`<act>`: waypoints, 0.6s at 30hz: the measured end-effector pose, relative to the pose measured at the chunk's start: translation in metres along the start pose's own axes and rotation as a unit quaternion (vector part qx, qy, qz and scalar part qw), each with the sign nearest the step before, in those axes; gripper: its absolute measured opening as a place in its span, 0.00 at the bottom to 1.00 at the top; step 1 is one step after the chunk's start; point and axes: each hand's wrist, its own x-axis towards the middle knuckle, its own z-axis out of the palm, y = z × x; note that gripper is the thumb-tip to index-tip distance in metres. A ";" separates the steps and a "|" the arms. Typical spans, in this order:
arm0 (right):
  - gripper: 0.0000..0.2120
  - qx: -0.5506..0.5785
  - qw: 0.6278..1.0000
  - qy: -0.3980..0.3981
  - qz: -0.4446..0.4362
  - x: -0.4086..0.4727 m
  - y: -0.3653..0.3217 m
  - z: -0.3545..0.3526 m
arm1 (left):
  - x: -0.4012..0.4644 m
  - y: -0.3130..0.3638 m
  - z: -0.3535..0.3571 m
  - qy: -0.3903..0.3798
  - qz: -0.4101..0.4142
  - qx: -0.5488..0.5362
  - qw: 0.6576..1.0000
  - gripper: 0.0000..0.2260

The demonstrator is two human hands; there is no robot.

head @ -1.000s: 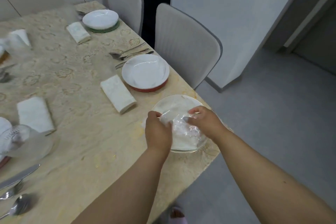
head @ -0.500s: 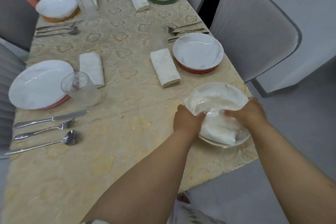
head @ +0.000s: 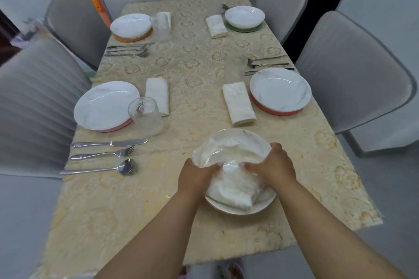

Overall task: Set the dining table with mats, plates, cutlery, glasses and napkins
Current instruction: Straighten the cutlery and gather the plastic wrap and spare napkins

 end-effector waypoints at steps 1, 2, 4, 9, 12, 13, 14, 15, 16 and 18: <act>0.46 -0.002 1.000 -0.010 -0.005 -0.003 -0.003 0.006 | -0.004 -0.001 -0.008 0.007 -0.007 -0.012 1.000 0.24; 0.46 -0.005 1.000 -0.020 -0.012 -0.005 -0.006 0.011 | -0.007 -0.002 -0.015 0.014 -0.016 -0.026 0.999 0.22; 0.45 -0.013 0.999 -0.037 -0.027 -0.010 -0.013 0.018 | -0.013 -0.006 -0.029 0.024 -0.029 -0.046 0.998 0.21; 0.45 -0.025 0.996 -0.065 -0.063 -0.025 -0.033 0.034 | -0.026 -0.013 -0.061 0.044 -0.037 -0.093 0.994 0.22; 0.43 -0.010 0.994 -0.075 -0.083 -0.033 -0.051 0.035 | -0.030 -0.007 -0.080 0.061 -0.026 -0.106 0.992 0.24; 0.43 -0.008 0.993 -0.076 -0.088 -0.035 -0.059 0.034 | -0.032 -0.004 -0.087 0.068 -0.020 -0.110 0.991 0.24; 0.42 -0.005 0.993 -0.074 -0.096 -0.038 -0.067 0.033 | -0.034 0.001 -0.094 0.076 -0.015 -0.116 0.990 0.23; 0.42 -0.002 0.992 -0.072 -0.100 -0.041 -0.075 0.031 | -0.036 0.004 -0.101 0.084 -0.009 -0.125 0.989 0.21; 0.43 0.002 0.992 -0.071 -0.106 -0.045 -0.085 0.029 | -0.037 0.008 -0.108 0.088 -0.004 -0.134 0.987 0.21; 0.46 0.012 0.991 -0.066 -0.118 -0.052 -0.104 0.026 | -0.038 0.016 -0.124 0.089 0.011 -0.143 0.986 0.23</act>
